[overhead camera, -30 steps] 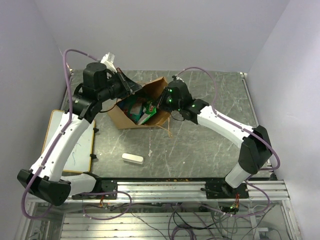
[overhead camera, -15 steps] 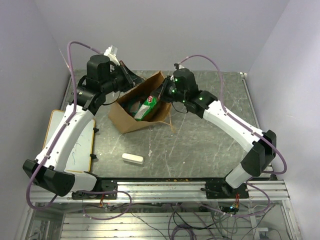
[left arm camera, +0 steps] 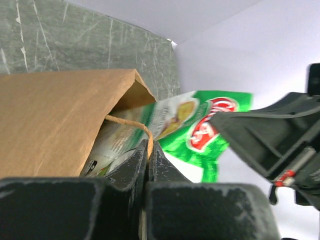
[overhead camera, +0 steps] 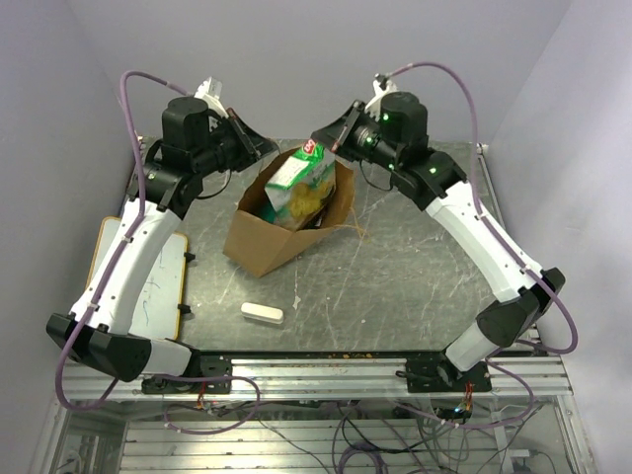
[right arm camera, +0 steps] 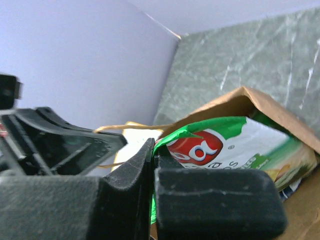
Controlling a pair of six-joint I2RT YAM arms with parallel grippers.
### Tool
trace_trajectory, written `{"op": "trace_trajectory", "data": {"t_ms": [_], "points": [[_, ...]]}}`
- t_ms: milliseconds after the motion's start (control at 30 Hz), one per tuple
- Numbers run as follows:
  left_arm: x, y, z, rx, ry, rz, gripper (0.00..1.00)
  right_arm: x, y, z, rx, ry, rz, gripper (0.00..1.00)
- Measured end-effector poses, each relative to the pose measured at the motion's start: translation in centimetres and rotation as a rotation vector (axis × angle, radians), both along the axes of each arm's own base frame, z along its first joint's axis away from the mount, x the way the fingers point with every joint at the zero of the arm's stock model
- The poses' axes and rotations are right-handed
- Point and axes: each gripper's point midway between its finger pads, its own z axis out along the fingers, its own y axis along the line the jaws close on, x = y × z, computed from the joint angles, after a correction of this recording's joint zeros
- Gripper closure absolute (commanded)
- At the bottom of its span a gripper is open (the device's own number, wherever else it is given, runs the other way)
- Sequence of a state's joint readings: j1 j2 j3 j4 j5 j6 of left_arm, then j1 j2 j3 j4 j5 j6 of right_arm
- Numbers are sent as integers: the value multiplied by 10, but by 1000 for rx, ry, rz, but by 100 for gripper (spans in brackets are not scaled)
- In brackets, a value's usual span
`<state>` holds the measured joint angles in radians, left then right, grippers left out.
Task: Take the snacks out of the paper bag
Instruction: Take out the snack from the paper bag.
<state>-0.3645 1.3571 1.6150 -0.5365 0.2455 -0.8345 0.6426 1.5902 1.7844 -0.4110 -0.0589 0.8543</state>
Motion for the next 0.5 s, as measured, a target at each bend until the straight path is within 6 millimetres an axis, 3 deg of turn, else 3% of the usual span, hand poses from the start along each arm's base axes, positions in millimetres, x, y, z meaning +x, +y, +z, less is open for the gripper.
{"op": "trace_trajectory", "data": {"t_ms": [300, 500], "points": [[7, 12, 2, 13, -6, 59, 93, 17, -20, 95, 103, -181, -25, 100], [11, 23, 5, 29, -12, 96, 93, 47, -50, 135, 142, -272, -89, 100]]}}
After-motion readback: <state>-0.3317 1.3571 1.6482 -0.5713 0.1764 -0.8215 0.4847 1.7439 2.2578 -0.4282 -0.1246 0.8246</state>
